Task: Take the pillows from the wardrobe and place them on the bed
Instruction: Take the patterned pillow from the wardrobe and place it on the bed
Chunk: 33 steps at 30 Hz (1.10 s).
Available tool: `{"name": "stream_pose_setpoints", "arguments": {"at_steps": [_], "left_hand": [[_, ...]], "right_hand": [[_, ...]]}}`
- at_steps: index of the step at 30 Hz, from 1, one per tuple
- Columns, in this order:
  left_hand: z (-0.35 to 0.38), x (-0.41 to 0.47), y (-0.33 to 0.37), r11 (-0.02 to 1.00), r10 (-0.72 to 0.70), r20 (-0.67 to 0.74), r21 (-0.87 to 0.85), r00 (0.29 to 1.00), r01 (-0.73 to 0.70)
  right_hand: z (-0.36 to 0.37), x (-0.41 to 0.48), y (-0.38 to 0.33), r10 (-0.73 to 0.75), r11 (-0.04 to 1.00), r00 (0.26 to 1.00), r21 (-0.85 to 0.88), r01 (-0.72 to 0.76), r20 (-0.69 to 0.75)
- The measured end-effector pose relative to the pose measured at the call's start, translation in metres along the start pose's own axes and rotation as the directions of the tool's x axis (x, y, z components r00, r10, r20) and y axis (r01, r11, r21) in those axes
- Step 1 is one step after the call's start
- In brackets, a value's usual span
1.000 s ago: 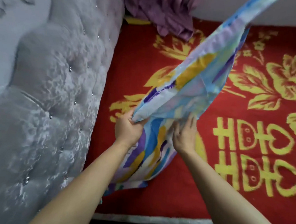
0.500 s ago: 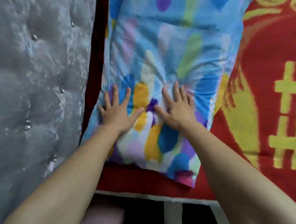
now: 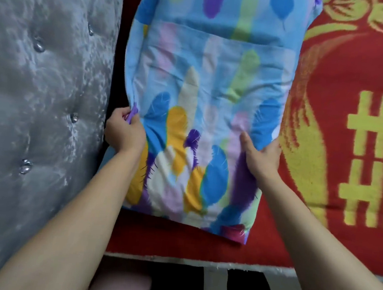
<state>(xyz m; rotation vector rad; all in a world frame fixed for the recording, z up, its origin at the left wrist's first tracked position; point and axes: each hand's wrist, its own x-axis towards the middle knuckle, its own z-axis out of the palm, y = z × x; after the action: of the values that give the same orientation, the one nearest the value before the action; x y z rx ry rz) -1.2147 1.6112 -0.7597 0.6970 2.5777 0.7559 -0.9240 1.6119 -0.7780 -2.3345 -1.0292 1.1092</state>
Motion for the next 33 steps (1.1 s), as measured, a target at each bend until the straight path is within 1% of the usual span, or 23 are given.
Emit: {"name": "stream_pose_setpoints", "arguments": {"at_steps": [2, 5, 7, 9, 10, 11, 12, 13, 14, 15, 16, 17, 18, 19, 21, 24, 29, 33], "left_hand": [[-0.009, -0.007, 0.017, 0.990, 0.095, -0.068, -0.098, 0.993, -0.101], [-0.026, -0.011, 0.042, 0.942, 0.173, -0.179, -0.258, 0.969, -0.216], [-0.035, -0.003, 0.059, 0.897, 0.219, -0.239, -0.333, 0.946, -0.291], [-0.039, 0.009, 0.073, 0.855, 0.262, -0.258, -0.385, 0.930, -0.347], [-0.038, 0.016, 0.076, 0.848, 0.271, -0.252, -0.395, 0.929, -0.354], [-0.036, 0.022, 0.078, 0.856, 0.264, -0.244, -0.387, 0.933, -0.343], [-0.033, 0.027, 0.075, 0.881, 0.236, -0.230, -0.360, 0.944, -0.308], [-0.028, 0.030, 0.068, 0.915, 0.194, -0.197, -0.316, 0.961, -0.250], [-0.022, 0.031, 0.058, 0.954, 0.157, -0.129, -0.235, 0.979, -0.184], [-0.017, 0.029, 0.042, 0.985, 0.132, -0.023, -0.105, 0.991, -0.134], [-0.012, 0.021, 0.023, 0.992, 0.111, 0.104, 0.048, 0.988, -0.117], [-0.007, 0.010, 0.002, 0.975, 0.098, 0.229, 0.175, 0.968, -0.140], [-0.003, -0.003, -0.019, 0.947, 0.096, 0.338, 0.258, 0.936, -0.190], [0.000, -0.015, -0.038, 0.923, 0.101, 0.411, 0.300, 0.906, -0.239], [0.004, -0.029, -0.064, 0.903, 0.109, 0.457, 0.327, 0.883, -0.280], [0.007, -0.031, -0.074, 0.880, 0.127, 0.436, 0.364, 0.891, -0.303], [0.006, -0.038, -0.064, 0.870, 0.138, 0.416, 0.383, 0.899, -0.311], [-0.009, -0.041, -0.052, 0.872, 0.095, 0.454, 0.391, 0.886, -0.294]], "right_hand": [[0.000, -0.009, -0.014, -0.096, 0.995, 0.987, 0.013, 0.098, -0.126], [-0.009, -0.019, -0.043, -0.220, 0.965, 0.933, 0.079, 0.251, -0.284], [-0.018, -0.017, -0.064, -0.257, 0.935, 0.887, 0.133, 0.328, -0.383], [-0.023, -0.006, -0.083, -0.267, 0.921, 0.863, 0.150, 0.360, -0.430], [-0.024, 0.001, -0.091, -0.264, 0.932, 0.873, 0.126, 0.341, -0.409], [-0.024, 0.010, -0.097, -0.266, 0.948, 0.898, 0.072, 0.309, -0.351], [-0.023, 0.017, -0.100, -0.279, 0.958, 0.925, -0.004, 0.288, -0.259], [-0.022, 0.023, -0.100, -0.306, 0.951, 0.940, -0.082, 0.297, -0.149], [-0.019, 0.028, -0.096, -0.339, 0.931, 0.940, -0.159, 0.330, -0.031], [-0.015, 0.030, -0.089, -0.361, 0.895, 0.928, -0.246, 0.371, 0.086], [-0.009, 0.028, -0.078, -0.367, 0.844, 0.911, -0.343, 0.412, 0.189], [-0.001, 0.024, -0.063, -0.367, 0.784, 0.891, -0.427, 0.451, 0.266], [0.006, 0.017, -0.045, -0.373, 0.734, 0.875, -0.479, 0.481, 0.308], [0.013, 0.007, -0.028, -0.381, 0.711, 0.870, -0.501, 0.493, 0.315], [0.022, -0.012, 0.001, -0.389, 0.721, 0.879, -0.502, 0.477, 0.276], [0.024, -0.020, 0.021, -0.390, 0.718, 0.883, -0.515, 0.469, 0.260], [0.016, -0.018, 0.019, -0.384, 0.688, 0.869, -0.531, 0.495, 0.313], [0.001, -0.026, 0.013, -0.350, 0.631, 0.857, -0.581, 0.514, 0.378]]}}
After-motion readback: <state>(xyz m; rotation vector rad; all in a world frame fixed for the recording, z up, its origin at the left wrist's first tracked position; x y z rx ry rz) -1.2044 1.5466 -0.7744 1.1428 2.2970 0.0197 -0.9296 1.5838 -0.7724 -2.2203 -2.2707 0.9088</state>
